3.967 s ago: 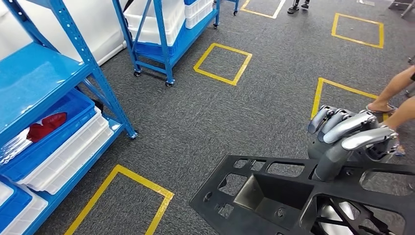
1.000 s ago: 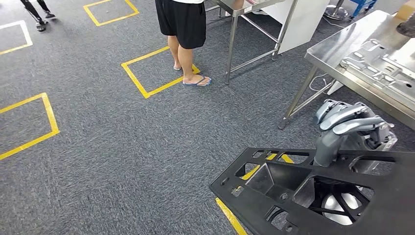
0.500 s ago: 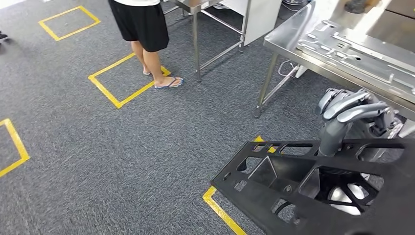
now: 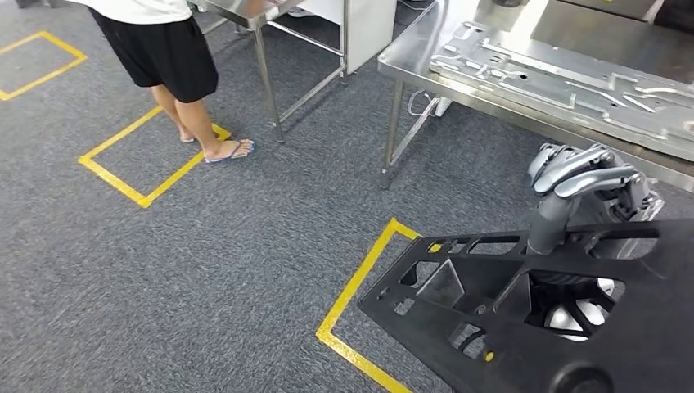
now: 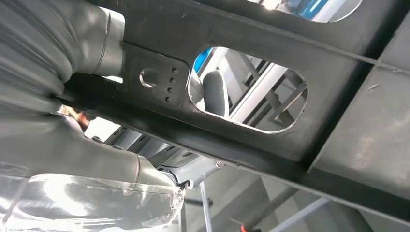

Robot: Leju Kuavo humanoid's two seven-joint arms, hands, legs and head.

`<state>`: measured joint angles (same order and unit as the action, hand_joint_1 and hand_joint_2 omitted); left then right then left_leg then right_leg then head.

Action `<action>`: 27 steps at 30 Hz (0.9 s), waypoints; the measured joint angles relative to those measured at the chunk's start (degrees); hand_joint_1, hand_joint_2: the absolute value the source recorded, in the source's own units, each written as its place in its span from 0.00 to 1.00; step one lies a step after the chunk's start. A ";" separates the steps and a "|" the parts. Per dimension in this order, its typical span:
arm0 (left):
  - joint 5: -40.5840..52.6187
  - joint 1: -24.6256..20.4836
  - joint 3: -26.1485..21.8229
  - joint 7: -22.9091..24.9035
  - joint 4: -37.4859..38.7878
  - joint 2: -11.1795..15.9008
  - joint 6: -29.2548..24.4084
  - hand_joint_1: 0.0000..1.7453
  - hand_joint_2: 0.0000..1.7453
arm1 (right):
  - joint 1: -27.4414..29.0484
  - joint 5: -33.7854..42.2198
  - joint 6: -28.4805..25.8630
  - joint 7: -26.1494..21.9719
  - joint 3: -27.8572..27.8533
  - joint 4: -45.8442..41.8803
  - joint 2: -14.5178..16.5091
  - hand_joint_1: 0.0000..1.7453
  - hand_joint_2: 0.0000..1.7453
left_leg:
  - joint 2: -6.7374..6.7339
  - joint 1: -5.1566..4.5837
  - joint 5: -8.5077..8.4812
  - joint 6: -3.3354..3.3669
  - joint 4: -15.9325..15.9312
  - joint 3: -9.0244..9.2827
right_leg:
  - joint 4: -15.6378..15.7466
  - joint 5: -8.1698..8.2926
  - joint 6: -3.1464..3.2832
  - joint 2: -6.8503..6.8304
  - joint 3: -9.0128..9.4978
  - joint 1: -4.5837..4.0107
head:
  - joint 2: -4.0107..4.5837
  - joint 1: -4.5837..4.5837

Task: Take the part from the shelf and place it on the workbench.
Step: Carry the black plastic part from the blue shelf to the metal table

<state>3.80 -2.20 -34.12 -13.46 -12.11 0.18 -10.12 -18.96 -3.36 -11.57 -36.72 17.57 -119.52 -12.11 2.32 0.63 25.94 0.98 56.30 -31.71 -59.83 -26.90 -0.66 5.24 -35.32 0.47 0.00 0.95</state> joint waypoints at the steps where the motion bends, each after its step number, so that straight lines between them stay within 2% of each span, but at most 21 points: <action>1: 0.01 0.01 0.00 0.00 0.00 -0.08 0.00 0.00 1.00 | -0.02 -0.02 -0.01 -0.01 -0.12 0.01 0.01 1.00 1.00 | -0.85 0.12 -0.09 0.24 -0.31 0.18 | -2.70 -1.55 -0.22 -1.82 -1.31 -0.09 | 0.00 0.14; 2: 0.01 0.06 0.00 0.00 0.00 -0.10 0.00 0.00 1.00 | -0.03 -0.02 -0.01 -0.02 -0.17 0.04 0.02 1.00 1.00 | -1.64 0.06 -0.03 0.39 -0.37 0.26 | -6.49 -3.43 -0.47 -3.45 -3.25 -0.07 | 0.00 0.29; 3: 0.01 0.13 0.00 0.00 0.00 -0.13 0.00 0.00 1.00 | 0.03 -0.01 -0.02 -0.01 -0.20 0.09 0.03 1.00 1.00 | -2.42 0.03 0.06 0.45 -0.35 0.26 | -10.32 -5.05 -0.72 -4.26 -5.21 0.10 | 0.00 0.35; 4: 0.01 0.18 0.00 0.01 0.00 -0.17 0.00 0.00 1.00 | 0.12 -0.01 -0.01 -0.01 -0.23 0.16 0.03 1.00 1.00 | -3.23 0.01 0.17 0.45 -0.31 0.28 | -13.15 -5.85 -0.97 -4.61 -6.68 0.30 | 0.00 0.36; 5: 0.01 0.19 0.00 0.04 0.00 -0.20 0.00 0.00 1.00 | 0.17 0.00 -0.01 -0.01 -0.29 0.25 0.03 1.00 1.00 | -4.02 0.02 0.31 0.39 -0.25 0.33 | -14.07 -5.59 -1.20 -4.82 -7.20 0.50 | 0.00 0.37; 6: 0.02 0.15 0.00 0.09 0.00 -0.25 -0.01 0.00 1.00 | 0.18 0.01 0.02 -0.02 -0.39 0.30 0.03 1.00 1.00 | -4.73 0.04 0.48 0.27 -0.15 0.42 | -12.36 -4.18 -1.36 -5.13 -6.34 0.66 | 0.00 0.37; 7: 0.06 0.08 0.00 0.16 0.00 -0.29 -0.05 0.00 1.00 | 0.16 0.05 0.06 -0.03 -0.51 0.34 0.03 1.00 1.00 | -5.45 0.06 0.73 0.09 0.03 0.55 | -8.72 -2.10 -1.47 -5.90 -4.41 0.78 | 0.00 0.37; 9: 0.21 -0.01 0.00 0.37 0.00 -0.37 -0.16 0.00 1.00 | 0.07 0.29 0.17 -0.04 -0.81 0.38 0.01 1.00 1.00 | -6.51 -0.10 1.34 -0.49 0.50 0.81 | -0.89 0.75 -1.20 -8.41 -0.32 0.59 | 0.00 0.34; 10: 0.29 -0.05 0.00 0.46 0.00 -0.38 -0.23 0.00 1.00 | 0.03 0.51 0.23 -0.04 -0.96 0.40 -0.02 1.00 1.00 | -6.96 -0.23 1.61 -0.82 0.69 0.93 | 1.17 1.23 -0.89 -9.16 0.71 0.38 | 0.00 0.31; 11: 0.33 -0.08 0.00 0.54 0.00 -0.38 -0.27 0.00 1.00 | 0.02 0.75 0.31 -0.06 -1.12 0.43 -0.08 1.00 1.00 | -7.43 -0.36 1.79 -1.16 0.76 1.04 | 1.76 1.09 -0.53 -9.32 0.92 0.16 | 0.00 0.28; 13: 0.36 -0.19 0.00 0.60 0.00 -0.38 -0.32 0.00 1.00 | 0.07 1.19 0.46 -0.16 -1.54 0.49 -0.32 1.00 1.00 | -8.38 -0.36 2.07 -1.81 0.72 1.35 | 1.77 1.19 0.18 -7.94 0.82 0.07 | 0.00 0.26; 15: 0.38 -0.27 0.00 0.60 0.00 -0.39 -0.26 0.00 1.00 | 0.09 1.47 0.60 -0.43 -1.91 0.52 -0.55 1.00 1.00 | -6.86 -0.08 3.53 -2.39 2.40 0.98 | 2.12 1.38 0.89 -6.73 1.05 0.30 | 0.00 0.14; 17: 0.40 -0.17 -0.01 0.60 0.00 -0.35 -0.19 0.00 1.00 | 0.19 1.60 0.71 -0.68 -2.07 0.61 -0.63 1.00 1.00 | -3.92 0.18 6.97 -2.71 8.52 -1.69 | 2.31 1.48 1.42 -5.54 1.21 0.39 | 0.00 0.00; 19: 0.40 0.07 -0.02 0.62 0.00 -0.26 -0.18 0.00 1.00 | 0.42 1.62 0.86 -0.78 -2.09 0.81 -0.68 1.00 1.00 | -2.87 0.23 9.77 -2.82 16.01 -5.52 | 2.27 1.48 1.63 -4.09 1.19 0.23 | 0.00 -0.03; 20: 0.40 0.16 -0.02 0.62 0.00 -0.23 -0.15 0.00 1.00 | 0.54 1.62 0.92 -0.82 -2.09 0.91 -0.68 1.00 1.00 | -2.74 0.22 9.71 -2.78 17.69 -6.60 | 2.23 1.48 1.65 -3.27 1.21 0.16 | 0.00 -0.06; 21: 0.41 0.21 -0.01 0.60 0.00 -0.23 -0.05 0.00 1.00 | 0.63 1.63 0.95 -0.87 -2.09 0.98 -0.69 1.00 1.00 | -2.63 0.22 8.40 -2.66 16.97 -6.57 | 2.17 1.47 1.64 -2.46 1.26 0.12 | 0.00 -0.08; 22: 0.44 0.20 -0.01 0.54 0.00 -0.23 0.10 0.00 1.00 | 0.68 1.63 0.95 -0.94 -2.09 1.02 -0.69 1.00 1.00 | -2.24 0.22 6.07 -2.44 13.89 -5.44 | 2.10 1.44 1.61 -1.63 1.33 0.09 | 0.00 -0.09; 24: 0.50 0.16 0.00 0.32 0.00 -0.19 0.56 0.00 1.00 | 0.71 1.63 0.92 -1.10 -2.09 1.08 -0.69 1.00 1.00 | -0.01 0.27 2.06 -1.77 5.80 -2.11 | 1.90 1.41 1.38 -0.17 1.32 0.08 | 0.00 -0.09; 25: 0.54 0.13 0.00 0.21 0.00 -0.16 0.76 0.00 1.00 | 0.69 1.63 0.90 -1.18 -2.09 1.14 -0.69 1.00 1.00 | 0.99 0.25 1.16 -1.51 3.10 -0.92 | 1.82 1.47 1.10 0.53 1.15 0.14 | 0.00 -0.12; 26: 0.56 0.08 0.00 0.14 0.00 -0.14 0.93 0.00 1.00 | 0.71 1.62 0.89 -1.21 -2.09 1.22 -0.69 1.00 1.00 | 1.59 0.18 1.10 -1.28 1.90 -0.39 | 1.79 1.58 0.75 1.14 0.94 0.26 | 0.00 -0.10; 27: 0.57 0.01 0.00 0.08 0.00 -0.13 1.06 0.00 1.00 | 0.72 1.62 0.87 -1.23 -2.09 1.31 -0.69 1.00 1.00 | 1.41 0.07 1.21 -1.11 1.65 -0.24 | 1.83 1.75 0.31 1.78 0.72 0.39 | 0.00 -0.11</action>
<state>4.37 -2.20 -34.12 -13.38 -12.11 0.05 -9.06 -18.24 -1.74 -10.69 -37.95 15.47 -118.21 -12.81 3.73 0.70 27.15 -0.12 57.95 -31.95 -58.00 -25.15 -0.35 7.03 -34.60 0.86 0.00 0.85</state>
